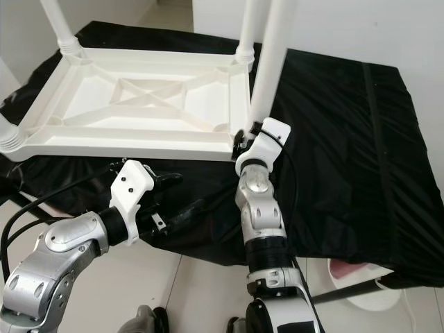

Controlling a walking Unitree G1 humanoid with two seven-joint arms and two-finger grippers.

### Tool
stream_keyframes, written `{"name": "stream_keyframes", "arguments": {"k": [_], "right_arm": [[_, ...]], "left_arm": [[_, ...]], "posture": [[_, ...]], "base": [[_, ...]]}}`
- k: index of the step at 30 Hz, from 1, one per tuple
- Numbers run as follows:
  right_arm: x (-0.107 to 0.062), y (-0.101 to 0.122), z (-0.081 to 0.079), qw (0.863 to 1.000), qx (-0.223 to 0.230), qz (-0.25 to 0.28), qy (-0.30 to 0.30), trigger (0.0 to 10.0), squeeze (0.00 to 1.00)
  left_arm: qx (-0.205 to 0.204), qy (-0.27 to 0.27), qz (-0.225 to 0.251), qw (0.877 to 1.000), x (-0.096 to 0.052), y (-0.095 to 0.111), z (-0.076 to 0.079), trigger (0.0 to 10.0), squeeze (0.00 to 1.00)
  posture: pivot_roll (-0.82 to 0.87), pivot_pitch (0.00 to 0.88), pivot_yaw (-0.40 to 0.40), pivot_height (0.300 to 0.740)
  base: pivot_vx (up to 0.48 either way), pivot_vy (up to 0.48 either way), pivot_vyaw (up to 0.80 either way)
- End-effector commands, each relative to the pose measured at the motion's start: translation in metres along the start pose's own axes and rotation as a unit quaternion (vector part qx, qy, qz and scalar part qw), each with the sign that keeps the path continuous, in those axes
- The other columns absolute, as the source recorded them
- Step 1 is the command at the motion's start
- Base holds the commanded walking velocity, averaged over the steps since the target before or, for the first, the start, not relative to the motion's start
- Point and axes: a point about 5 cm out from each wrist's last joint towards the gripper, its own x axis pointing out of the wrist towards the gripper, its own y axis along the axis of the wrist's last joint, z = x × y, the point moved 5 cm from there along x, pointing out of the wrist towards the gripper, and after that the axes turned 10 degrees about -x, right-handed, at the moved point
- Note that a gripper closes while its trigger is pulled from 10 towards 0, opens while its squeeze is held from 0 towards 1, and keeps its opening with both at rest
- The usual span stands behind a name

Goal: Building children table

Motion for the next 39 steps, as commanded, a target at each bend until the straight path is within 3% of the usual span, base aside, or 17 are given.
{"name": "stream_keyframes", "arguments": {"k": [1, 4, 5, 9, 11, 12, 13, 14, 18, 22, 25, 26, 27, 28, 31, 33, 39], "right_arm": [[-0.001, 0.018, -0.005, 0.997, -0.021, 0.049, 0.052, 10.0, 0.00], [0.001, 0.029, 0.005, 0.994, -0.049, 0.076, 0.064, 10.0, 0.00], [0.001, 0.030, 0.019, 0.994, -0.066, 0.077, 0.043, 10.0, 0.00], [-0.006, 0.028, 0.028, 0.993, -0.079, 0.080, 0.035, 10.0, 0.00], [-0.023, 0.021, 0.032, 0.992, -0.091, 0.080, 0.042, 10.0, 0.00], [-0.023, 0.021, 0.032, 0.992, -0.091, 0.080, 0.042, 10.0, 0.00], [-0.039, 0.014, 0.034, 0.990, -0.102, 0.082, 0.049, 10.0, 0.00], [-0.039, 0.014, 0.034, 0.990, -0.102, 0.082, 0.049, 10.0, 0.00], [-0.082, -0.008, 0.041, 0.988, -0.120, 0.070, 0.069, 10.0, 0.00], [-0.091, -0.013, 0.042, 0.986, -0.128, 0.064, 0.080, 10.0, 0.00], [-0.096, -0.006, 0.010, 0.971, -0.142, 0.099, 0.168, 10.0, 0.00], [-0.096, -0.006, 0.010, 0.971, -0.142, 0.099, 0.168, 10.0, 0.00], [-0.102, -0.002, -0.018, 0.957, -0.127, 0.105, 0.240, 10.0, 0.00], [-0.104, -0.001, -0.032, 0.948, -0.128, 0.104, 0.271, 10.0, 0.00], [-0.106, -0.001, -0.041, 0.942, -0.131, 0.103, 0.290, 10.0, 0.00], [-0.101, 0.002, -0.069, 0.932, -0.118, 0.103, 0.328, 10.0, 0.00], [-0.084, 0.002, -0.070, 0.944, -0.099, 0.082, 0.303, 10.0, 0.00]], "left_arm": [[-0.001, 0.038, 0.008, 0.999, -0.001, 0.001, -0.006, 10.0, 0.00], [-0.001, 0.038, 0.008, 0.999, -0.001, 0.000, -0.006, 10.0, 0.00], [-0.001, 0.038, 0.008, 0.999, -0.001, 0.000, -0.006, 10.0, 0.00], [-0.001, 0.039, 0.008, 0.999, -0.002, 0.000, -0.006, 10.0, 0.00], [0.002, 0.038, 0.004, 0.999, -0.005, -0.001, -0.006, 10.0, 0.00], [0.002, 0.038, 0.004, 0.999, -0.005, -0.001, -0.006, 10.0, 0.00], [0.004, 0.035, -0.001, 0.999, -0.008, -0.003, -0.006, 10.0, 0.00], [0.004, 0.035, -0.001, 0.999, -0.008, -0.003, -0.006, 10.0, 0.00], [0.018, 0.016, -0.042, 0.999, -0.028, -0.012, -0.009, 10.0, 0.00], [0.018, 0.007, -0.069, 0.997, -0.042, -0.017, -0.012, 10.0, 0.00], [0.018, 0.020, -0.099, 0.995, -0.057, -0.029, -0.018, 10.0, 0.00], [0.018, 0.020, -0.099, 0.995, -0.057, -0.029, -0.018, 10.0, 0.00], [0.025, 0.041, -0.122, 0.991, -0.069, -0.037, -0.028, 10.0, 0.00], [0.027, 0.061, -0.126, 0.990, -0.075, -0.038, -0.036, 10.0, 0.00], [0.028, 0.074, -0.127, 0.989, -0.078, -0.038, -0.042, 10.0, 0.00], [0.045, 0.156, -0.131, 0.978, -0.095, -0.038, -0.076, 10.0, 0.00], [0.064, 0.214, -0.123, 0.967, -0.107, -0.032, -0.099, 10.0, 0.00]], "posture": [[-0.01, 0.187, 0.025, 0.740], [-0.01, 0.186, 0.024, 0.740], [0.00, 0.181, 0.016, 0.740], [0.00, 0.179, 0.012, 0.740], [-0.01, 0.177, 0.008, 0.740], [-0.01, 0.177, 0.008, 0.740], [-0.01, 0.173, 0.006, 0.740], [-0.01, 0.173, 0.006, 0.740], [-0.02, 0.167, 0.011, 0.740], [-0.02, 0.163, 0.016, 0.740], [-0.02, 0.159, 0.023, 0.740], [-0.02, 0.159, 0.023, 0.740], [-0.02, 0.151, 0.025, 0.740], [-0.01, 0.146, 0.021, 0.740], [-0.01, 0.146, 0.021, 0.740], [0.01, 0.135, 0.002, 0.740], [0.02, 0.132, -0.007, 0.740]], "base": [[0.000, 0.000, 0.00], [0.000, 0.000, 0.00], [0.000, 0.000, 0.00], [0.000, 0.000, 0.00], [0.000, 0.000, 0.00], [0.000, 0.000, 0.00], [0.000, 0.000, 0.00], [0.000, 0.000, 0.00], [0.000, 0.000, 0.00], [0.000, 0.000, 0.00], [0.000, 0.000, 0.00], [0.000, 0.000, 0.00], [0.000, 0.000, 0.00], [0.000, 0.000, 0.00], [0.000, 0.000, 0.00], [0.000, 0.000, 0.00], [0.000, 0.000, 0.00]]}}
